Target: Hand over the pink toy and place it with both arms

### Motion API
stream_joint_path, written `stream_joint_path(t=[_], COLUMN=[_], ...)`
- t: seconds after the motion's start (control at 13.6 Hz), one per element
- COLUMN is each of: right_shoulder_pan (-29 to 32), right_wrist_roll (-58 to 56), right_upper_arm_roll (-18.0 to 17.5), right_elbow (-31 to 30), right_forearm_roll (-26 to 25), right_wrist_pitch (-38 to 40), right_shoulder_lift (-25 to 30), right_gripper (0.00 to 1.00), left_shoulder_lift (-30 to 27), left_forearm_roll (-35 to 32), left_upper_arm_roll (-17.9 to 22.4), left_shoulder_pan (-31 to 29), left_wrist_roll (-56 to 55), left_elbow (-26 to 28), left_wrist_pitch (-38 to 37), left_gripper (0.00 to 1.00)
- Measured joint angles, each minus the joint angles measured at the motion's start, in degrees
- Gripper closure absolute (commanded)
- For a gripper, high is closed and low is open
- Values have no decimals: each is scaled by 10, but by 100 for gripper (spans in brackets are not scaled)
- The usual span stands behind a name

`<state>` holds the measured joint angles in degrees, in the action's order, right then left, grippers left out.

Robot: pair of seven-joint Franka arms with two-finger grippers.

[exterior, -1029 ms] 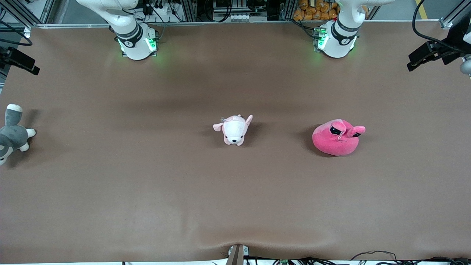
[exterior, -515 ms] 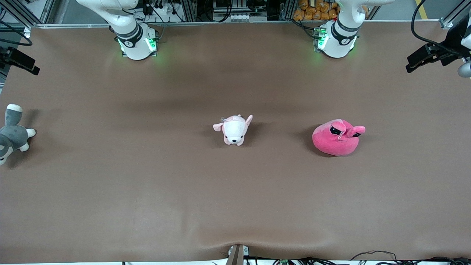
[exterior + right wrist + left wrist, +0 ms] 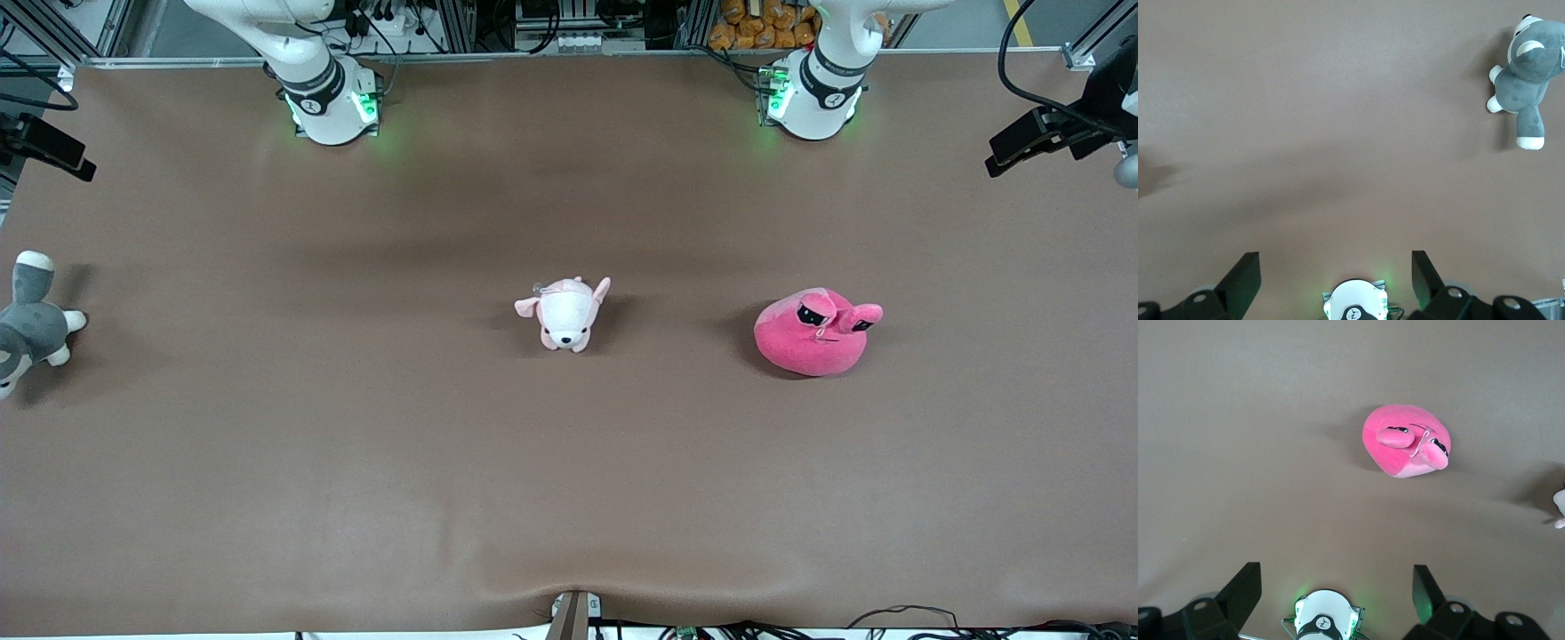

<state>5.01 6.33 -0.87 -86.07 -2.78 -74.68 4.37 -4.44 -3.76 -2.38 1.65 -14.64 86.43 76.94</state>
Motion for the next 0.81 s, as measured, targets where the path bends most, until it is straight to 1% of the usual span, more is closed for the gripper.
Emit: stream_joint_path(t=[0.44,0.81], right_shoulder_pan=[0,0], right_wrist_roll=[0,0], right_upper_arm_roll=[0,0], right_elbow=[0,0], right_forearm_roll=[0,1], right_wrist_pitch=[0,0], right_shoulder_lift=[0,0], right_gripper=[0,0], left_shoulder_lift=[23,26], left_forearm_roll=[0,0], left_upper_arm_roll=[0,-1], left_shoulder_pan=[-1,-1], left_wrist_roll=[0,-26], left_elbow=[0,0], left_wrist_pitch=[15,16], left_gripper=[0,0])
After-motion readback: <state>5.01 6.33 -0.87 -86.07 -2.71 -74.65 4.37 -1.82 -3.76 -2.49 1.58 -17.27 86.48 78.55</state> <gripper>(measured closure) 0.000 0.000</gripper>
